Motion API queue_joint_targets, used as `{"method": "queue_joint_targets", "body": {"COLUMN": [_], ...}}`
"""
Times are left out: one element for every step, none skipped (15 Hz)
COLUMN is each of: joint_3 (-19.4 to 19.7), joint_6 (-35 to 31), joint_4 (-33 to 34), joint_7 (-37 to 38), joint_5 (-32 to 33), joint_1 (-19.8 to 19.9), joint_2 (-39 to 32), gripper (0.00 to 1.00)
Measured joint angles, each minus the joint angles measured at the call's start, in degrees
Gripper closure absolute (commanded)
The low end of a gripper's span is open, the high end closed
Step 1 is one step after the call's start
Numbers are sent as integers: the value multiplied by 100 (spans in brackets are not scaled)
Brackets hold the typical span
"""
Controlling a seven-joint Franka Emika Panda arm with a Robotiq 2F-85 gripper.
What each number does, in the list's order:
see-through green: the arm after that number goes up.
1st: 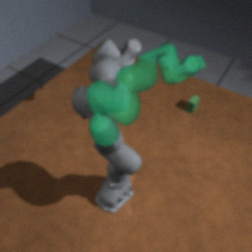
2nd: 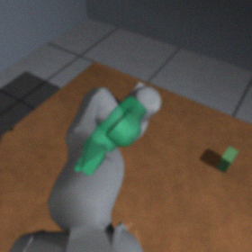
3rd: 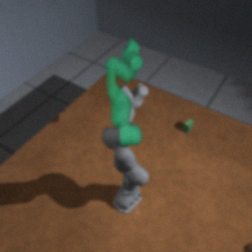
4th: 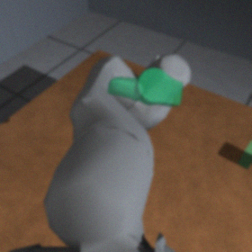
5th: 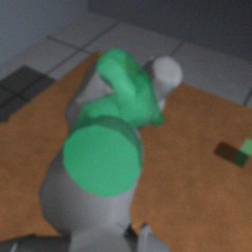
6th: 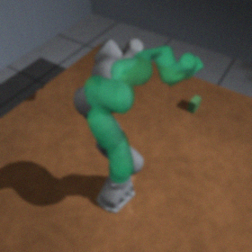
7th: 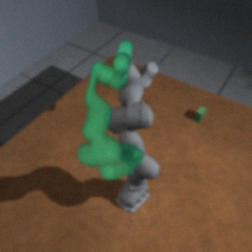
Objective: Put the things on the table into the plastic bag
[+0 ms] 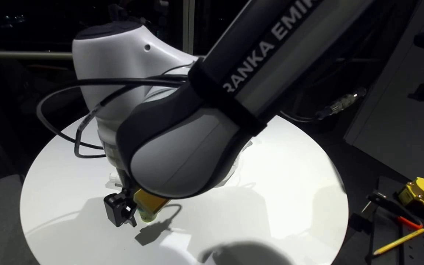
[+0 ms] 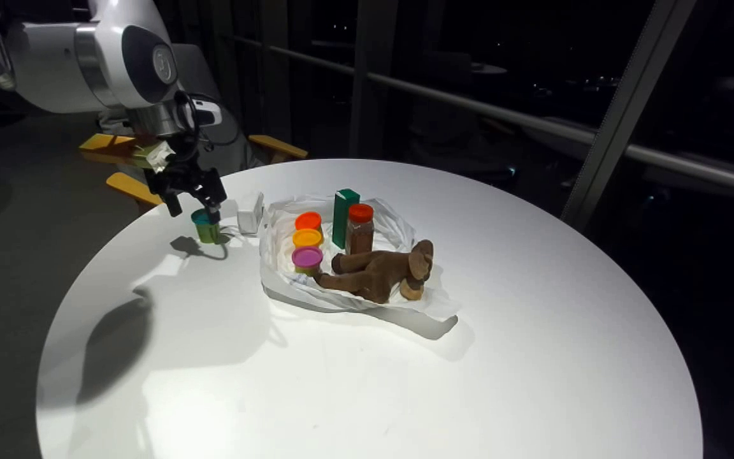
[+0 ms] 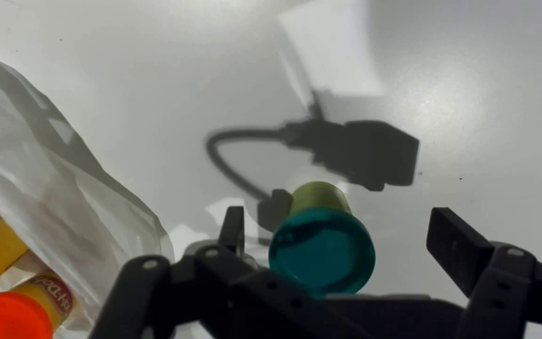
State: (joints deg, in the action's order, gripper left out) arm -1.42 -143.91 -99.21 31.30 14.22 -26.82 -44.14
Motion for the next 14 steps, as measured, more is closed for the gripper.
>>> {"method": "queue_joint_targets", "body": {"joint_3": [18, 35, 50, 59, 67, 71, 75, 80, 90, 103, 117, 132, 149, 166], "joint_6": [0, 2, 2, 3, 4, 8, 19, 29, 38, 48, 56, 58, 59, 59], "joint_4": [50, 99, 147, 192, 238, 275, 304, 321, 330, 336, 340, 341, 341, 340], "joint_7": [-20, -41, -61, -78, -103, -116, -122, -126, -127, -127, -127, -127, -127, -126], "joint_5": [0, 0, 0, -3, -9, -14, -17, -18, -19, -19, -19, -19, -19, -19], "joint_1": [0, 2, 5, 11, 17, 25, 33, 39, 41, 41, 41, 41, 41, 41], "joint_2": [-46, -88, -126, -156, -181, -198, -211, -216, -216, -216, -210, -209, -207, -199], "gripper": [0, 0, 25, 27, 33, 41, 51, 58, 65, 72, 72, 72, 72, 72]}}
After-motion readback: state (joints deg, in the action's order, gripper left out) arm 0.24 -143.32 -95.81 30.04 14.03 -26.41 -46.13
